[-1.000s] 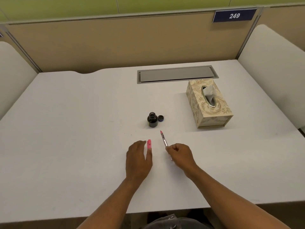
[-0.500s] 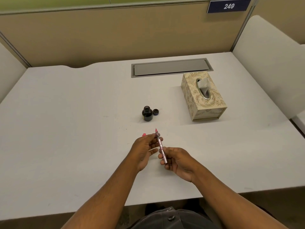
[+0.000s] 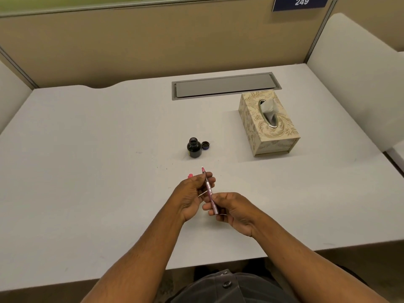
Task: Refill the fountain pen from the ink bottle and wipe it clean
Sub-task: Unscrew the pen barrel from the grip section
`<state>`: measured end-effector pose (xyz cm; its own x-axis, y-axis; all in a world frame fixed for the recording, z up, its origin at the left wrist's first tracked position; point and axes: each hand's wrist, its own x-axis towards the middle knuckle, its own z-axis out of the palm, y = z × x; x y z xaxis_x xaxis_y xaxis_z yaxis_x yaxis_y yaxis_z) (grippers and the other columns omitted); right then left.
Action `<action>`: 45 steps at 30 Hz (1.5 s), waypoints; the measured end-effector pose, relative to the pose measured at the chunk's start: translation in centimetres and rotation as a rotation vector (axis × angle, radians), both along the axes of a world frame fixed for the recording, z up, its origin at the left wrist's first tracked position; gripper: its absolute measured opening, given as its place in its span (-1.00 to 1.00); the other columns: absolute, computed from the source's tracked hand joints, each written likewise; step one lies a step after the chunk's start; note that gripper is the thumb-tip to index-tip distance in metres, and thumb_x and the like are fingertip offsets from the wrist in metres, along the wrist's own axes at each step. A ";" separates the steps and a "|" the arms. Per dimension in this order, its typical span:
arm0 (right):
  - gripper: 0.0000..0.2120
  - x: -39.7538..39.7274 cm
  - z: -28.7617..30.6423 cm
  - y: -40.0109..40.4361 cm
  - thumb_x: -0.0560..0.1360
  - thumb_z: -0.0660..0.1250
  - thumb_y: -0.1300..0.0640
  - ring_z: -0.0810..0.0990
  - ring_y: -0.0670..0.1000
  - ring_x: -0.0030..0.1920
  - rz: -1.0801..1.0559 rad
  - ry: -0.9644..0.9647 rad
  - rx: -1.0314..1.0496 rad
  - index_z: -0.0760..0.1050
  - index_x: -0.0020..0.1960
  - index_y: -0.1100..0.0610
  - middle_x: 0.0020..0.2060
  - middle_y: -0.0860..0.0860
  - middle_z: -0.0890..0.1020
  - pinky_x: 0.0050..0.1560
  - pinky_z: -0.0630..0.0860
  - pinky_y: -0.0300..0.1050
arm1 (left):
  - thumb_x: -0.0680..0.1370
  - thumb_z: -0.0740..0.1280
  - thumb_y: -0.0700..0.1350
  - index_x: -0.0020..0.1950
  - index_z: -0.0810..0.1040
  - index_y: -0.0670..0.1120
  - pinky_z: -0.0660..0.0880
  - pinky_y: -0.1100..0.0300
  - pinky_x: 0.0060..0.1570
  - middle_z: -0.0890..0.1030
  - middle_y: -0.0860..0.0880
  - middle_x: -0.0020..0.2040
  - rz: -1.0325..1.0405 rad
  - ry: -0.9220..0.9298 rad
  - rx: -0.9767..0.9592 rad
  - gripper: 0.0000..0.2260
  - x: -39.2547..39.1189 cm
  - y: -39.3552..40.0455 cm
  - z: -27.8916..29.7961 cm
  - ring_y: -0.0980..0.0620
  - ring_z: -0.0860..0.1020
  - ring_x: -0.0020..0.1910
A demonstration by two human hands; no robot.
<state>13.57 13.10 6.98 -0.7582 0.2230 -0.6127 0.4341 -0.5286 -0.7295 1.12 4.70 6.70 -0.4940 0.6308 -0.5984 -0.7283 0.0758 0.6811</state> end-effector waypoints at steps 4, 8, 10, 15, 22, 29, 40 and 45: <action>-0.80 -0.2 0.0 0.1 0.61 0.26 0.10 0.63 -0.03 -0.17 0.008 -0.017 0.051 0.64 0.02 0.14 -0.09 0.10 0.73 -0.09 0.45 -0.15 | 0.61 0.24 -0.16 0.03 0.61 -0.18 0.51 0.13 -0.06 0.67 -0.10 -0.12 -0.007 0.040 -0.025 -0.83 -0.2 0.2 -0.3 -0.02 0.60 -0.03; -0.81 -0.5 -0.1 0.2 0.56 0.33 0.10 0.61 -0.04 -0.17 0.013 -0.047 0.125 0.64 0.05 0.18 -0.10 0.10 0.74 -0.09 0.45 -0.16 | 0.62 0.22 -0.18 0.02 0.60 -0.19 0.50 0.16 -0.08 0.66 -0.11 -0.11 0.001 0.050 -0.030 -0.83 -0.3 0.2 -0.5 -0.01 0.59 -0.05; -0.82 -0.6 -0.1 0.1 0.53 0.38 0.10 0.59 -0.04 -0.20 0.009 -0.061 0.144 0.64 0.03 0.20 -0.11 0.10 0.74 -0.14 0.45 -0.18 | 0.62 0.21 -0.19 0.00 0.60 -0.18 0.50 0.16 -0.07 0.65 -0.11 -0.11 0.006 0.041 -0.027 -0.82 -0.2 0.2 -0.5 0.00 0.58 -0.05; -0.88 -0.9 -0.4 -0.3 0.48 0.45 0.10 0.64 0.02 -0.14 -0.013 -0.093 0.115 0.56 -0.12 0.14 -0.07 0.14 0.73 -0.17 0.49 -0.16 | 0.63 0.19 -0.17 0.00 0.60 -0.16 0.52 0.14 -0.04 0.67 -0.08 -0.14 -0.006 0.027 -0.029 -0.81 -0.2 0.1 -0.7 0.00 0.58 -0.05; -0.59 -0.3 -0.3 -0.8 0.65 0.08 -0.08 0.65 0.05 -0.08 0.052 -0.103 -0.025 0.58 0.16 0.15 0.00 0.13 0.72 -0.03 0.49 -0.08 | 0.63 0.20 -0.17 0.02 0.59 -0.15 0.52 0.14 -0.10 0.66 -0.06 -0.13 0.033 -0.007 -0.027 -0.82 -0.5 -0.4 -0.9 0.02 0.59 -0.09; -0.73 0.1 -0.6 -0.7 0.62 0.21 0.02 0.65 0.01 -0.12 0.032 -0.063 0.013 0.59 0.08 0.18 -0.03 0.13 0.72 -0.05 0.48 -0.10 | 0.63 0.21 -0.17 0.02 0.60 -0.16 0.50 0.15 -0.01 0.67 -0.07 -0.14 0.018 0.004 -0.010 -0.82 -0.3 -0.3 -0.7 0.00 0.59 -0.05; -0.69 0.1 -0.4 -0.2 0.60 0.22 -0.07 0.64 0.00 -0.11 0.053 -0.037 -0.012 0.59 0.12 0.12 0.02 0.12 0.72 -0.12 0.45 -0.14 | 0.63 0.18 -0.18 0.01 0.59 -0.16 0.50 0.12 -0.04 0.66 -0.09 -0.10 -0.029 0.011 -0.004 -0.81 -0.3 -0.1 -0.5 0.00 0.58 -0.01; -0.73 0.0 -0.3 -0.2 0.63 0.15 0.08 0.66 0.05 -0.09 0.063 -0.028 -0.025 0.57 0.11 0.20 0.01 0.17 0.71 -0.08 0.49 -0.10 | 0.61 0.21 -0.18 0.01 0.60 -0.18 0.50 0.14 0.00 0.67 -0.10 -0.12 -0.035 -0.011 0.013 -0.82 -0.6 -0.2 -0.5 0.00 0.61 -0.02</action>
<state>13.62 12.95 6.70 -0.7530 0.1597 -0.6384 0.4871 -0.5170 -0.7039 0.56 4.54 6.16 -0.4648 0.6555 -0.5952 -0.7331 0.0921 0.6739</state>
